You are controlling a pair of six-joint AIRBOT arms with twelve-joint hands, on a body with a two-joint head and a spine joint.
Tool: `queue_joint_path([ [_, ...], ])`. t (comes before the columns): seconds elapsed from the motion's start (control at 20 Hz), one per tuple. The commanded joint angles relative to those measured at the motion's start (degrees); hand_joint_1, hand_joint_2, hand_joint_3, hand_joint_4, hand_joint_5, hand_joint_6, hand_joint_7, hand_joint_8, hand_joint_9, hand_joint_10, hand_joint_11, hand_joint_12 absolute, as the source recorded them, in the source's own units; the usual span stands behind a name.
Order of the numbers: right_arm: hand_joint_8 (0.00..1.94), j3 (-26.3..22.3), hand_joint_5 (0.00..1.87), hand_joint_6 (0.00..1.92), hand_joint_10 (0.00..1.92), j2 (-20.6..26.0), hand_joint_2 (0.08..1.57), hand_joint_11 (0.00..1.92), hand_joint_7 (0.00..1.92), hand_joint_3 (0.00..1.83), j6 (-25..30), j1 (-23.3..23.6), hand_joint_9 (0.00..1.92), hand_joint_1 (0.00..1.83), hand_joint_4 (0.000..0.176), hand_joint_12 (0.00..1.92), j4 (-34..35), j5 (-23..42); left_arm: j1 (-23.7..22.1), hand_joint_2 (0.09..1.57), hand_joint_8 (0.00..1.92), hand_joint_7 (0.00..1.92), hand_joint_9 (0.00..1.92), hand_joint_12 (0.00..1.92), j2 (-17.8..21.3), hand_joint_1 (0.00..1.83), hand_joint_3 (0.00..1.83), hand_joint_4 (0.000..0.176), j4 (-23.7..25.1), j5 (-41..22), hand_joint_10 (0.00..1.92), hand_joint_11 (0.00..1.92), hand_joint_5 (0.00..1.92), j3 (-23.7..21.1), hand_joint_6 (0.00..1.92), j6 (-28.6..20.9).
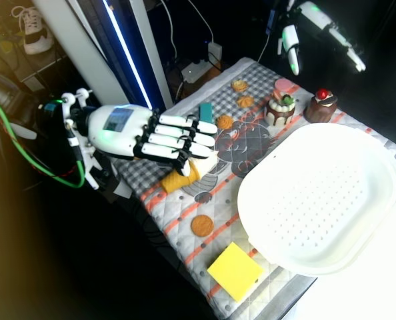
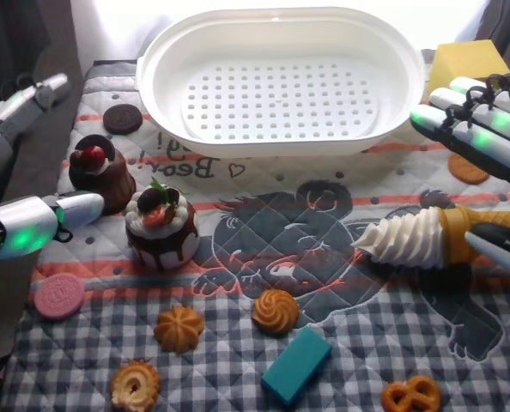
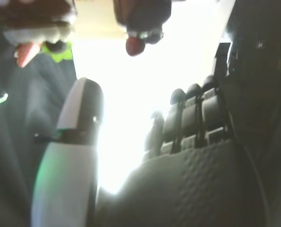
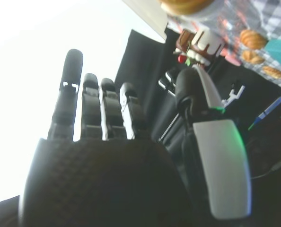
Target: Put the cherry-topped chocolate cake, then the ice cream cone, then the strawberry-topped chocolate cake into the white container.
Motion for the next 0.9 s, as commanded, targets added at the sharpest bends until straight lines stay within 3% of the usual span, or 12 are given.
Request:
queue_joint_path([
  [0.0,0.0,0.14,0.0,0.0,0.0,0.01,1.3,0.0,0.0,0.02,-0.03,0.25,0.0,0.73,0.0,1.04,-0.26,7.25,-0.81,1.19,0.0,0.01,0.03,0.99,-0.01,1.0,0.01,0.075,0.05,-5.11,0.06,0.0,0.1,0.96,0.01,-0.11],
  [0.05,0.0,0.12,0.0,0.0,0.0,0.01,1.3,0.0,0.0,0.02,-0.03,0.18,0.0,0.74,0.0,1.04,-0.22,7.26,-1.19,1.18,0.0,0.0,0.06,1.05,-0.37,1.0,0.0,0.085,-0.33,-4.26,0.05,0.0,0.11,1.59,0.01,-0.12],
  [0.4,0.0,0.09,0.0,0.0,0.0,0.01,1.3,0.0,0.0,0.0,-0.02,-0.04,0.01,0.73,0.0,0.96,-0.02,7.27,-3.98,1.12,0.0,0.0,0.01,0.8,-2.84,0.99,0.0,0.064,-2.28,0.96,0.0,0.0,0.11,5.51,0.0,-0.11],
  [0.5,0.0,0.08,0.0,0.0,0.0,0.0,1.3,0.0,0.0,0.0,-0.02,-0.1,0.0,0.75,0.0,1.05,0.06,7.28,-5.32,1.11,0.0,0.0,0.01,0.75,-4.01,1.0,0.0,0.053,-2.96,3.67,0.0,0.0,0.12,7.33,0.0,-0.11],
  [0.55,0.0,0.08,0.0,0.0,0.01,-0.01,1.29,0.0,0.0,0.0,-0.02,-0.19,0.01,0.77,0.0,1.06,0.13,7.28,-5.91,1.1,0.0,0.0,0.0,0.72,-4.64,0.97,0.0,0.078,-3.18,5.13,0.0,0.0,0.09,8.25,0.0,-0.11],
  [0.6,0.0,0.1,0.0,0.0,0.0,-0.03,1.29,0.0,0.0,0.0,-0.02,-0.25,0.0,0.76,0.0,1.0,0.16,7.28,-6.38,1.09,0.0,0.0,0.0,0.71,-5.21,0.95,0.0,0.093,-3.29,6.19,0.0,0.0,0.08,8.95,0.0,-0.11],
  [0.7,0.0,0.08,0.0,0.0,0.0,-0.03,1.31,0.0,0.0,0.0,-0.02,-0.25,0.0,0.76,0.0,0.56,0.17,7.28,-7.35,1.09,0.0,0.0,0.0,0.71,-6.38,0.96,0.0,0.071,-4.07,8.42,0.0,0.0,0.05,10.61,0.0,-0.11],
  [0.75,0.0,0.07,0.0,0.0,0.0,-0.04,1.31,0.0,0.0,0.0,-0.02,-0.25,0.0,0.74,0.0,0.51,0.16,7.28,-7.94,1.1,0.0,0.0,0.04,0.85,-7.19,0.95,0.0,0.075,-4.45,10.04,0.01,0.0,0.05,11.83,0.0,-0.12],
  [0.8,0.0,0.08,0.0,0.0,0.0,-0.04,1.31,0.0,0.0,0.0,-0.02,-0.25,0.0,0.71,0.0,0.62,0.16,7.28,-8.51,1.11,0.01,0.04,0.11,1.04,-7.88,0.93,0.0,0.078,-4.71,11.43,0.04,0.0,0.08,12.85,0.01,-0.12],
  [0.85,0.0,0.08,0.0,0.0,0.0,-0.05,1.3,0.0,0.0,0.0,-0.02,-0.26,0.0,0.71,0.0,0.64,0.16,7.28,-8.99,1.1,0.0,0.22,0.18,1.47,-8.6,1.0,0.0,0.038,-4.98,12.84,0.44,0.0,0.23,13.88,0.01,-0.12],
])
